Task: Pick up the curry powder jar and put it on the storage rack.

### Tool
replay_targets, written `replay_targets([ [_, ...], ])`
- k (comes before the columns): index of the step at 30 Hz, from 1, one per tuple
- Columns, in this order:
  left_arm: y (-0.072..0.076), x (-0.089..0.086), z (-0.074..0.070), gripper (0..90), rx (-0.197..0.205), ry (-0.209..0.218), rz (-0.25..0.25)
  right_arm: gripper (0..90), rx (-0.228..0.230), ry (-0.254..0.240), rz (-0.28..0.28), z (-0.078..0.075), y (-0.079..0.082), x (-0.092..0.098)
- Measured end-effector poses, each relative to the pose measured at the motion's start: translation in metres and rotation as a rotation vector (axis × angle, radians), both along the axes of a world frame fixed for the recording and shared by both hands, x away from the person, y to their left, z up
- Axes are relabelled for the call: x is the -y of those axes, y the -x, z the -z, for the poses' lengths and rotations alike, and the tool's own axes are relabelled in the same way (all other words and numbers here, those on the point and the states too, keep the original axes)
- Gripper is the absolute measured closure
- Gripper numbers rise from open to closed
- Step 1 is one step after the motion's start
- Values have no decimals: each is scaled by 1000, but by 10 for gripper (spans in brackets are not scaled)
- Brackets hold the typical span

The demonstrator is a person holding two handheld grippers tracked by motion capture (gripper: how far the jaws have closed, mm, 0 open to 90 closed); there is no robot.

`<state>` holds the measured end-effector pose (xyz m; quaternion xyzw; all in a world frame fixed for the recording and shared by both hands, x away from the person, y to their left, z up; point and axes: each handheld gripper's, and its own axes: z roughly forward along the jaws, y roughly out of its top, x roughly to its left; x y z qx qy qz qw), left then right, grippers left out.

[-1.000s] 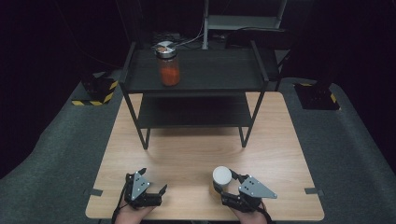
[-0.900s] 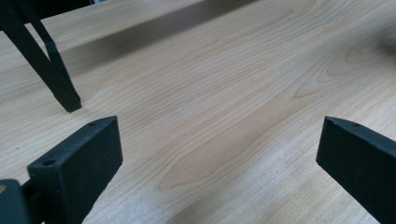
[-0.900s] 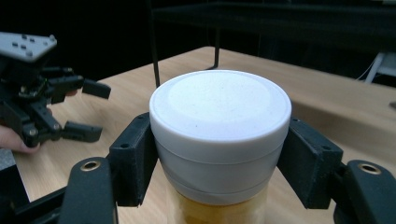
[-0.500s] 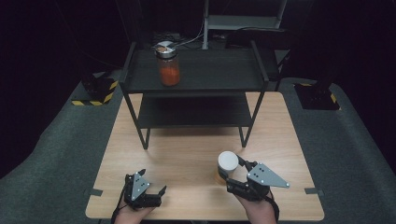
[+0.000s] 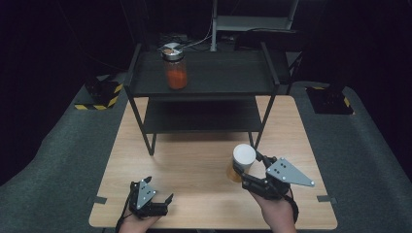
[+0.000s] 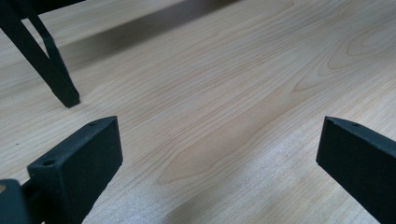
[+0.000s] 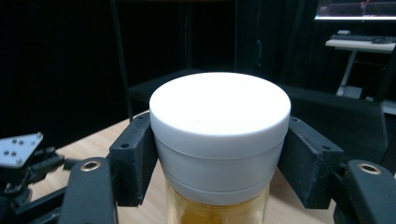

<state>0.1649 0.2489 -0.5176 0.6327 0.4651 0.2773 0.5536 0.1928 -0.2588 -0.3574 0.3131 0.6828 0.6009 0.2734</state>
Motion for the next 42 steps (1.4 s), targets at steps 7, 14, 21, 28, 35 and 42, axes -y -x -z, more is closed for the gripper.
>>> replay_targets([
  [7,0,-1,1,6,1,16,2,332,19,-7,8,-17,-4,-2],
  [14,1,-3,1,6,1,16,5,332,32,-32,21,-33,-8,-4],
  [21,2,-3,1,6,1,30,-1,332,49,-37,31,-49,-11,-7],
  [28,2,-4,1,6,0,31,3,333,76,-38,41,-63,-18,-7],
  [35,2,-4,1,5,-1,34,3,333,80,-57,58,-82,-26,-12],
  [42,2,-4,1,5,-2,36,8,333,112,-71,80,-109,-30,-18],
])
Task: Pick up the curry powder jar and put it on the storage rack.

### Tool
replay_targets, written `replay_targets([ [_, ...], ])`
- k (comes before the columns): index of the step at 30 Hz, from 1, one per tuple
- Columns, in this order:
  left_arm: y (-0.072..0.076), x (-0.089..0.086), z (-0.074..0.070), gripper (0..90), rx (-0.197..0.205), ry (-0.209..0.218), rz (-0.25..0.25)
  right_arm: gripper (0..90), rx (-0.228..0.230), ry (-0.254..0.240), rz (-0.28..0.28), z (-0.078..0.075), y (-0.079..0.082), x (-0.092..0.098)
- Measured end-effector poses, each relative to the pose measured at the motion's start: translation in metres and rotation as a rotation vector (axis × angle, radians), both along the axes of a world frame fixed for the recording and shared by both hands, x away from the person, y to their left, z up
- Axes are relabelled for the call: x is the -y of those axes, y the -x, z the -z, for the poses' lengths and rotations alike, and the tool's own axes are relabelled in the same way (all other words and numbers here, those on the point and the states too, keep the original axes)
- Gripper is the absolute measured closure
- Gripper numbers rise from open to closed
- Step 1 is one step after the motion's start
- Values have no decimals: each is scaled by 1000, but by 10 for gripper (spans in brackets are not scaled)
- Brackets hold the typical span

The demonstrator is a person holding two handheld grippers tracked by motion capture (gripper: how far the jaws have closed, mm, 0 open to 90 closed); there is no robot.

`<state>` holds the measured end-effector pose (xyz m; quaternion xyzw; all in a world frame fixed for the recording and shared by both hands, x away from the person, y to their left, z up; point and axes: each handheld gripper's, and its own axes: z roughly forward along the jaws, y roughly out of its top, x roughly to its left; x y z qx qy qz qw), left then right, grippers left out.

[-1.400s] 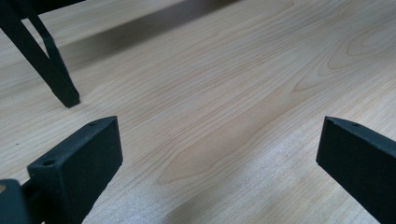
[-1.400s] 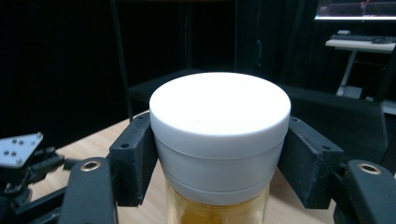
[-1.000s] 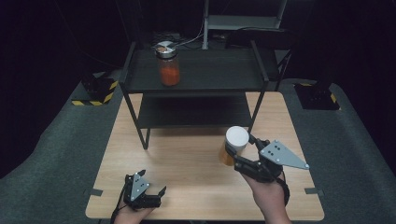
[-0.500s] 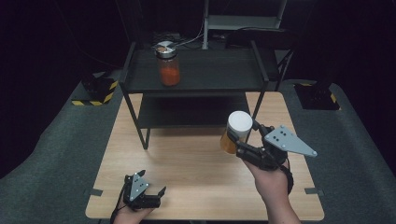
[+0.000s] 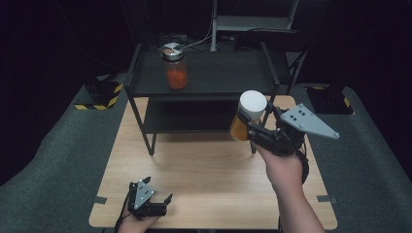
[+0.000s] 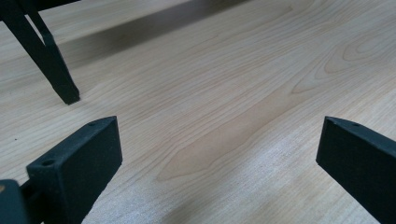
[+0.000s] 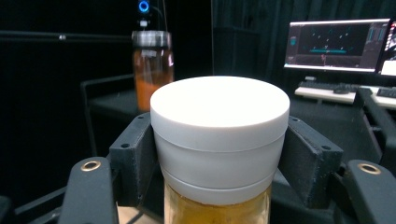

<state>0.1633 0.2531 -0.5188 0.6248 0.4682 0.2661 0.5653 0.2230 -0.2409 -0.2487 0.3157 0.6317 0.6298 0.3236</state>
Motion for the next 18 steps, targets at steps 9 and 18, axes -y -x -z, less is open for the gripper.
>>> replay_targets([
  [9,-2,-1,-1,4,-5,-6,5,333,49,14,19,-26,-8,-14],
  [18,-1,-3,2,4,4,34,2,333,39,-19,35,-36,-24,-21],
])
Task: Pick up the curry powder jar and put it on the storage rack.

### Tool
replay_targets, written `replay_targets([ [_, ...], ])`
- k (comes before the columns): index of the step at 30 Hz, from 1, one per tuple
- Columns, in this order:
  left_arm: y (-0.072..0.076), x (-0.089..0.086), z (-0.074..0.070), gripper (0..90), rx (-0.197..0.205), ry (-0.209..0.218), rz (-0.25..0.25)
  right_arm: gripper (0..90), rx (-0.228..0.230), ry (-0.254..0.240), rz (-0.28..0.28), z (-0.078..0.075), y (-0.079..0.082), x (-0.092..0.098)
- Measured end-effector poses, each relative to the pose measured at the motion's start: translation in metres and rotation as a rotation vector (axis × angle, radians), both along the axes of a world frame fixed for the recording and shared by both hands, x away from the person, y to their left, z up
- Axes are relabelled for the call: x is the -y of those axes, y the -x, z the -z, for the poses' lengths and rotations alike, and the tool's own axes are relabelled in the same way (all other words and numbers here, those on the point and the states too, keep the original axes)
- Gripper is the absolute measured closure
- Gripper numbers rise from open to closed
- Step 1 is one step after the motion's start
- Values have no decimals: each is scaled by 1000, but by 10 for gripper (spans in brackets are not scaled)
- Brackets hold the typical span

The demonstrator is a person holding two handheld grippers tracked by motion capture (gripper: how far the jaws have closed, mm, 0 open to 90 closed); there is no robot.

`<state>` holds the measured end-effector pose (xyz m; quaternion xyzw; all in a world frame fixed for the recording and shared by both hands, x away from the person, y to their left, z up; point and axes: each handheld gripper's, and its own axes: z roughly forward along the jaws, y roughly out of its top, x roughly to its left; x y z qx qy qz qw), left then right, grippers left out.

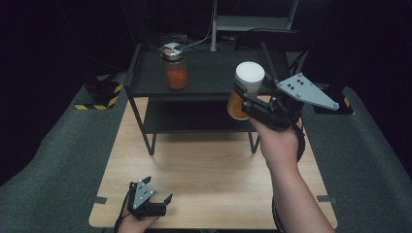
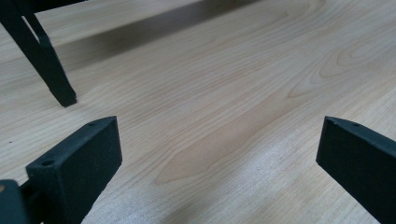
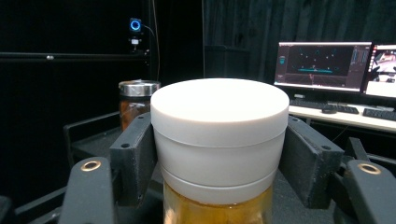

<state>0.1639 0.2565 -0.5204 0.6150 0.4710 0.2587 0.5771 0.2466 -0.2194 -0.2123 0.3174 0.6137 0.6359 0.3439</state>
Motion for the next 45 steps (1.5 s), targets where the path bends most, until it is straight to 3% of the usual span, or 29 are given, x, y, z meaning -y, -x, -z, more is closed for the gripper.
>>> replay_targets([
  [3,-2,0,-1,4,-1,-15,12,333,2,9,13,-2,-5,-2],
  [6,-1,2,1,4,3,-1,1,333,-7,2,24,-5,-10,-5],
  [14,-1,1,0,4,3,-11,10,333,22,-9,48,-13,-25,-15],
  [23,-3,-8,1,4,-12,55,15,333,44,-38,61,-18,-44,-28],
  [45,0,-7,2,4,13,13,31,332,2,-34,95,-12,-88,-37],
])
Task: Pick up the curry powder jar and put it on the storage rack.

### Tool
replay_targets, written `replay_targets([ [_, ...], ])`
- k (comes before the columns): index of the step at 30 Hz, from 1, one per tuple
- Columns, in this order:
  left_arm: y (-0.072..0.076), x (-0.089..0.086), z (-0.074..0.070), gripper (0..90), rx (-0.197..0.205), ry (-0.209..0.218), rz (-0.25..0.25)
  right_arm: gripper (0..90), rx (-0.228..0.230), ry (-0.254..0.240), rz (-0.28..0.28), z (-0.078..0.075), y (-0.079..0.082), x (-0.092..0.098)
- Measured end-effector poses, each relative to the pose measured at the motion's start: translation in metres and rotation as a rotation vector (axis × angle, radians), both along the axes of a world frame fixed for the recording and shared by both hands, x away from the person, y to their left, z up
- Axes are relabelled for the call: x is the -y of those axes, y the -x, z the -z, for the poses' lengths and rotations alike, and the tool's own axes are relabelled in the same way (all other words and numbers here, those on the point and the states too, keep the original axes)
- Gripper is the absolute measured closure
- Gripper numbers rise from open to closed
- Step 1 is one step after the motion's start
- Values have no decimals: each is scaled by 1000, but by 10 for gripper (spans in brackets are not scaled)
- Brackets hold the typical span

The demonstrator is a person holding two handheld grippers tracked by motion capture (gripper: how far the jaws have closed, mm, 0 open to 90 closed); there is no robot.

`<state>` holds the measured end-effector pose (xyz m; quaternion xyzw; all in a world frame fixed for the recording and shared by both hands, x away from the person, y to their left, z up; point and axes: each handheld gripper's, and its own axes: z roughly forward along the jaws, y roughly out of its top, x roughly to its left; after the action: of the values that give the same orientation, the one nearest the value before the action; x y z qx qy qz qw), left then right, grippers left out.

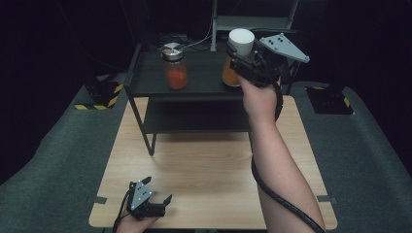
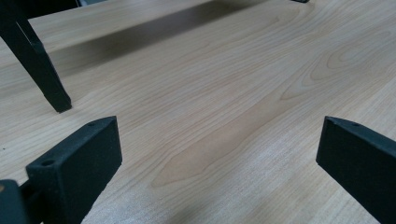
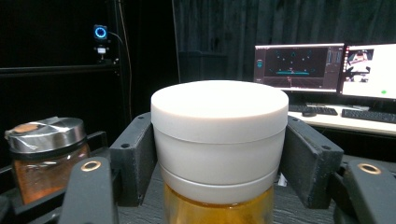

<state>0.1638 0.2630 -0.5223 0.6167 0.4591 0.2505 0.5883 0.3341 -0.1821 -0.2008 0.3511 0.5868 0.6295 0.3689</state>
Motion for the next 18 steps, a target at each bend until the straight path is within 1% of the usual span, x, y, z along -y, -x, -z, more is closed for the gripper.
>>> replay_targets([
  [7,0,-1,0,4,1,1,2,332,-17,-7,4,2,-6,-2],
  [9,0,-1,0,4,0,7,1,332,-19,-10,5,3,-7,-2],
  [18,0,-2,0,4,1,6,4,331,-17,-5,0,4,-12,-4],
])
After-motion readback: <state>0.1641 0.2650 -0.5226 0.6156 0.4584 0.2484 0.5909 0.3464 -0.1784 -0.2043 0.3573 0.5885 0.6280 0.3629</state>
